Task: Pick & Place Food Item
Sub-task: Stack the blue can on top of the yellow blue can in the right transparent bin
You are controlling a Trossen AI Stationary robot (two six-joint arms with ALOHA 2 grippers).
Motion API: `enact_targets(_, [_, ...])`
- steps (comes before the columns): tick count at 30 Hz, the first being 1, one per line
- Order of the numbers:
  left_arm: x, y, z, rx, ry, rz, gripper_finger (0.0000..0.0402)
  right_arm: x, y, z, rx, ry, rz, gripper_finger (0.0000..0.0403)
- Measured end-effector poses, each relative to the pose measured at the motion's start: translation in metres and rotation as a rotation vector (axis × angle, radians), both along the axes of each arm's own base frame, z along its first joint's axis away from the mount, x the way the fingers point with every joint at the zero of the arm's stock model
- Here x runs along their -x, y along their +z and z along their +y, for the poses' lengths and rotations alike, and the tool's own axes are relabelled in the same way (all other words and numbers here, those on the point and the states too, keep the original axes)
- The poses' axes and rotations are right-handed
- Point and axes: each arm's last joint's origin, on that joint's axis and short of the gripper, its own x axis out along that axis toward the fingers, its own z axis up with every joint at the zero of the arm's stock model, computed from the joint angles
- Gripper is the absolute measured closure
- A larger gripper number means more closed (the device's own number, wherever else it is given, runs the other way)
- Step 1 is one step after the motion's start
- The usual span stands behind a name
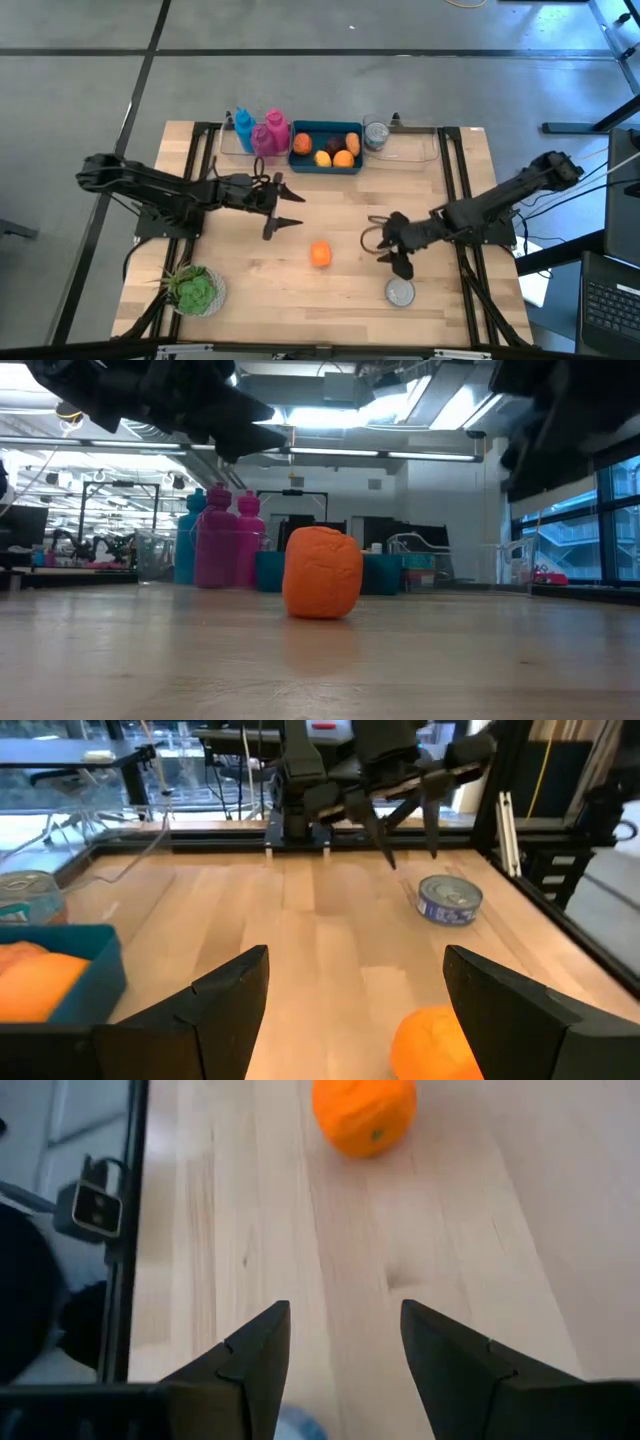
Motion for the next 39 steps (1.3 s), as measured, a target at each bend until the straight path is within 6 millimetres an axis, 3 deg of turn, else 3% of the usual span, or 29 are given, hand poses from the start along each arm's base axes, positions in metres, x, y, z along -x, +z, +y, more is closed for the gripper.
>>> enact_targets(7, [-0.005, -0.003, -0.008, 0.046, -0.027, -0.013, 0.0109, 0.022, 0.017, 0.037, 0.056, -0.021, 0.046, 0.0211])
enact_targets(17, [-0.007, 0.007, -0.024, 0.067, -0.087, -0.126, 0.0109, 0.036, -0.029, 0.079, 0.136, 0.009, 0.252, 0.0211])
enact_targets(25, [-0.006, 0.013, -0.031, 0.091, -0.064, -0.188, 0.0109, 0.044, -0.053, 0.095, 0.241, 0.029, 0.295, 0.0211])
enact_targets(39, [-0.012, 0.008, -0.038, 0.152, 0.032, -0.216, 0.0109, 0.06, -0.054, 0.107, 0.276, 0.068, 0.264, 0.0211])
